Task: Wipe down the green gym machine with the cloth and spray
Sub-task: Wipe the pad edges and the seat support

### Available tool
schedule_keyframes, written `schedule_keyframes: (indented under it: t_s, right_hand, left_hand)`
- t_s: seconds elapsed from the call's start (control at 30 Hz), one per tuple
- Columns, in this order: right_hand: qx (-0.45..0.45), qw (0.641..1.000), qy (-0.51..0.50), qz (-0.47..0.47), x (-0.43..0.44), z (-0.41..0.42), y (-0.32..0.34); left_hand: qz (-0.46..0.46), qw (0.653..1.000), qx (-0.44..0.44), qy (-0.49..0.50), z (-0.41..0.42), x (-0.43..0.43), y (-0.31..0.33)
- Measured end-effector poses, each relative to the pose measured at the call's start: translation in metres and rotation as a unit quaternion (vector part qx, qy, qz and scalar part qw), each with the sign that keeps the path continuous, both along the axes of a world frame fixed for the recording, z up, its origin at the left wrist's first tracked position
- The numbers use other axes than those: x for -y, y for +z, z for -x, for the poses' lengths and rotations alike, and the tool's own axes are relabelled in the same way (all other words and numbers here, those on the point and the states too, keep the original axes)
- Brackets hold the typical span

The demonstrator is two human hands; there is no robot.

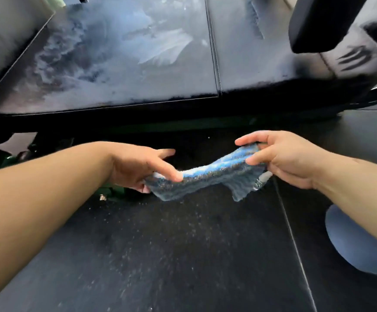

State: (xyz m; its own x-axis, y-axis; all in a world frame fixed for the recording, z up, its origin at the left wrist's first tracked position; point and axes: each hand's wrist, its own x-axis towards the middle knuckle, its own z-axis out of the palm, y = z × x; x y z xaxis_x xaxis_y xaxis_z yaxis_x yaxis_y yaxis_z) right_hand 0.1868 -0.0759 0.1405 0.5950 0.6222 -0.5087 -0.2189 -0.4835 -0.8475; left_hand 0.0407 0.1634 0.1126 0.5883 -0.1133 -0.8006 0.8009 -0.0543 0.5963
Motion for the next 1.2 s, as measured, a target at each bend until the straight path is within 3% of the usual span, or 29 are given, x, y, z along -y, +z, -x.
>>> schedule_keyframes:
  t_s: [0.07, 0.13, 0.3, 0.37, 0.43, 0.47, 0.53, 0.6, 0.7, 0.77, 0.83, 0.93, 1.03, 1.13, 1.2]
  right_hand:
    - [0.050, 0.998, -0.036, 0.010, 0.008, -0.010, -0.008]
    - [0.058, 0.996, -0.064, 0.004, 0.015, -0.017, -0.015]
    - [-0.032, 0.999, -0.010, 0.027, 0.036, -0.020, -0.023]
    - [0.055, 0.982, 0.101, 0.151, 0.046, -0.025, -0.027]
    - [0.210, 0.906, 0.221, 0.294, 0.052, -0.026, -0.030]
    - [0.261, 0.878, 0.242, 0.321, 0.056, -0.025, -0.032]
    - [0.283, 0.872, 0.233, 0.324, 0.063, -0.028, -0.036]
    - [0.266, 0.883, 0.204, 0.327, 0.072, -0.033, -0.040]
    - [0.206, 0.916, 0.155, 0.307, 0.078, -0.033, -0.044]
    - [0.123, 0.965, 0.084, 0.217, 0.073, -0.026, -0.049]
    - [-0.034, 0.995, -0.015, 0.097, 0.065, -0.016, -0.050]
    - [-0.207, 0.972, -0.106, 0.012, 0.055, -0.005, -0.051]
    - [-0.301, 0.948, -0.080, -0.058, 0.053, -0.002, -0.048]
    - [-0.311, 0.948, -0.025, -0.066, 0.053, -0.003, -0.043]
    - [-0.157, 0.986, -0.058, 0.009, 0.055, -0.009, -0.048]
  left_hand:
    - [-0.036, 0.999, -0.016, -0.028, -0.008, 0.001, -0.002]
    - [-0.048, 0.998, 0.028, -0.007, -0.014, 0.001, -0.007]
    - [-0.089, 0.981, 0.142, 0.097, -0.031, 0.016, -0.024]
    - [-0.208, 0.966, 0.149, 0.037, -0.039, 0.024, -0.026]
    - [-0.333, 0.930, 0.147, -0.042, -0.047, 0.032, -0.024]
    - [-0.380, 0.909, 0.148, -0.081, -0.052, 0.036, -0.023]
    - [-0.439, 0.875, 0.155, -0.136, -0.059, 0.044, -0.023]
    - [-0.455, 0.863, 0.170, -0.137, -0.064, 0.052, -0.026]
    - [-0.425, 0.878, 0.213, -0.049, -0.070, 0.074, -0.026]
    - [-0.427, 0.867, 0.256, -0.023, -0.075, 0.094, -0.025]
    - [-0.428, 0.856, 0.289, -0.005, -0.080, 0.112, -0.026]
    - [-0.416, 0.855, 0.309, 0.019, -0.078, 0.132, -0.030]
    - [-0.311, 0.900, 0.304, 0.033, -0.065, 0.146, -0.035]
    - [-0.332, 0.889, 0.312, 0.047, -0.058, 0.141, -0.043]
    - [-0.361, 0.879, 0.296, 0.090, -0.059, 0.132, -0.046]
